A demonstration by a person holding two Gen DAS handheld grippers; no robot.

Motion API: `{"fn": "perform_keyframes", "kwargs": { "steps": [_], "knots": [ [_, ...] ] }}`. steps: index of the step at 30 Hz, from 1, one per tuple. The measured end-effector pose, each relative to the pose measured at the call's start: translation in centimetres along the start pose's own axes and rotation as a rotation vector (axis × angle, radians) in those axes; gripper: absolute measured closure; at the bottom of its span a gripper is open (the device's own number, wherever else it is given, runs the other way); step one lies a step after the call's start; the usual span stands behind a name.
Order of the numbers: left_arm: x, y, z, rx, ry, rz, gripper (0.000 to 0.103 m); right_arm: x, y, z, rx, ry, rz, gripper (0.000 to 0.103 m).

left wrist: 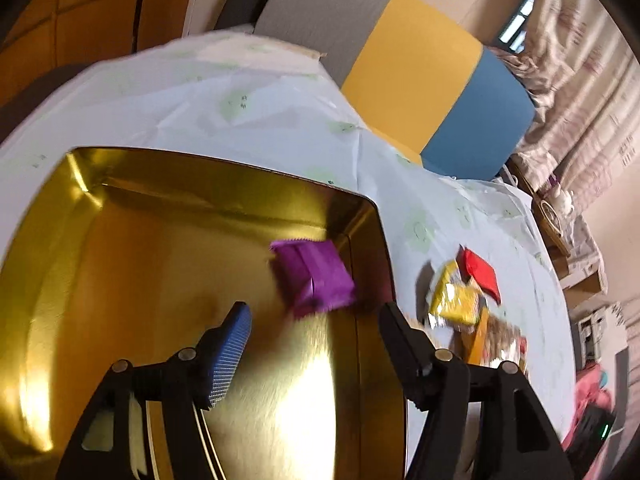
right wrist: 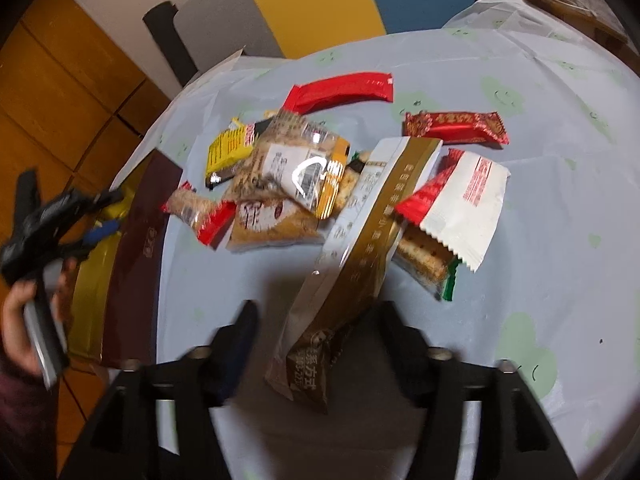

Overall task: Organize snacks
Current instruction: 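Drop the purple packet into the gold tin with the left tool while the right tool holds its packet, then lower the white-brown stick packet into the gold tin and open the right tool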

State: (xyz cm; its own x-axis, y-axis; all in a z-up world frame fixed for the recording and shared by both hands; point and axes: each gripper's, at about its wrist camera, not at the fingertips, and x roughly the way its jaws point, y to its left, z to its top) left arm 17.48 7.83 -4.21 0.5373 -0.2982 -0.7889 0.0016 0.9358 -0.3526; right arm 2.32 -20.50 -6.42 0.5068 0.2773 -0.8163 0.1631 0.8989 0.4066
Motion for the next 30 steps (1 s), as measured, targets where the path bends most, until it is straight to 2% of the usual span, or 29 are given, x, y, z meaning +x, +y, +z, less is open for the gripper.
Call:
{"fn": "perform_keyframes", "kwargs": {
  "steps": [4,5,7,12,16,22,23,24,26,28,30],
  "knots": [
    [-2.7,-1.1,-3.1,0.086,-0.026,-0.009,0.036,0.5,-0.1,1.0,0.014,-0.007,-0.043,0.034],
    [-3.4,-1.4,-3.9,0.110,-0.031,-0.012,0.036,0.9,-0.2,1.2,0.016,0.005,-0.053,0.037],
    [-4.3,-1.8,-5.3,0.139,-0.031,-0.016,0.036,1.2,-0.1,1.2,-0.004,0.006,-0.097,0.058],
    [-6.2,-2.1,-8.5,0.205,-0.031,0.003,0.036,0.6,0.2,-0.1,-0.044,0.009,-0.079,0.062],
    [-7.0,-1.5,-10.2,0.199,-0.026,0.039,0.036,-0.4,0.3,-2.0,-0.071,0.023,-0.059,0.062],
    [-7.6,-0.3,-11.4,0.157,-0.021,0.090,0.036,-2.6,0.3,-3.8,-0.004,0.016,0.108,0.065],
    [-7.8,-0.2,-11.3,0.153,-0.030,0.099,0.036,-3.1,0.6,-3.9,-0.007,0.007,0.138,0.071],
    [-7.9,-0.1,-11.3,0.149,-0.034,0.103,0.036,-3.5,1.0,-4.1,-0.016,0.000,0.162,0.088],
    [-8.1,0.1,-11.1,0.142,-0.039,0.103,0.036,-4.1,2.0,-4.3,-0.042,-0.003,0.182,0.092],
    [-8.1,0.2,-11.1,0.138,-0.033,0.104,0.036,-3.9,3.3,-4.3,-0.103,0.013,0.153,0.093],
    [-8.1,0.2,-11.2,0.140,-0.030,0.101,0.036,-2.7,4.4,-4.9,-0.170,0.059,0.064,0.096]
  ]
}}
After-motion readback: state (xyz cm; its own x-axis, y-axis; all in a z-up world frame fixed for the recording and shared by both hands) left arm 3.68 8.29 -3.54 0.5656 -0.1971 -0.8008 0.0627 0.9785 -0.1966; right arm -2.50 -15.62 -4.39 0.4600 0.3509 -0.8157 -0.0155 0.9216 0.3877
